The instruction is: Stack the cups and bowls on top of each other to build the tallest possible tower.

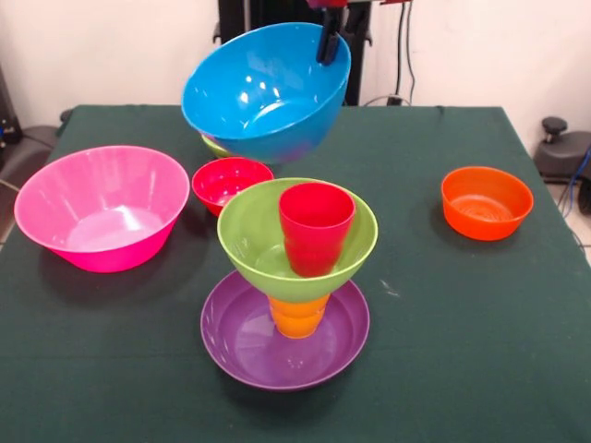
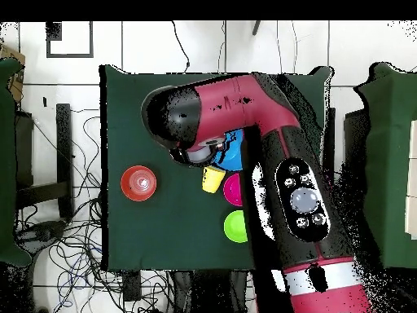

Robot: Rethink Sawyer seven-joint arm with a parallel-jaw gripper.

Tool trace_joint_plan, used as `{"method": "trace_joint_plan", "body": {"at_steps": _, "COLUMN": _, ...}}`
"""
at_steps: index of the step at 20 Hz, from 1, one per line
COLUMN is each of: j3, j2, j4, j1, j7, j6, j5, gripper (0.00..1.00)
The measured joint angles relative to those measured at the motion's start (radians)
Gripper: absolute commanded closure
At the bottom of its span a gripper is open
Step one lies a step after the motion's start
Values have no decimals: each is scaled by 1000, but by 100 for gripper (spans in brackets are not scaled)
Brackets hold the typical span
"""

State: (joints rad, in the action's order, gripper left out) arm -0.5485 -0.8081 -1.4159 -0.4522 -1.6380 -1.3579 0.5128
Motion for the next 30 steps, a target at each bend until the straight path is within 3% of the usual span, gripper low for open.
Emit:
{"method": "trace_joint_plan", "body": {"at_steps": 12, "j3": 4, "j2": 64, "j4": 125, "j1": 43, "j7": 0, "j6": -4, "j5": 6, "gripper": 100}}
{"method": "trace_joint_plan", "body": {"at_steps": 30, "j3": 38, "j2": 71, "j4": 143, "j1": 47, "j7": 0, "j6": -4, "j5": 6, "gripper": 100}}
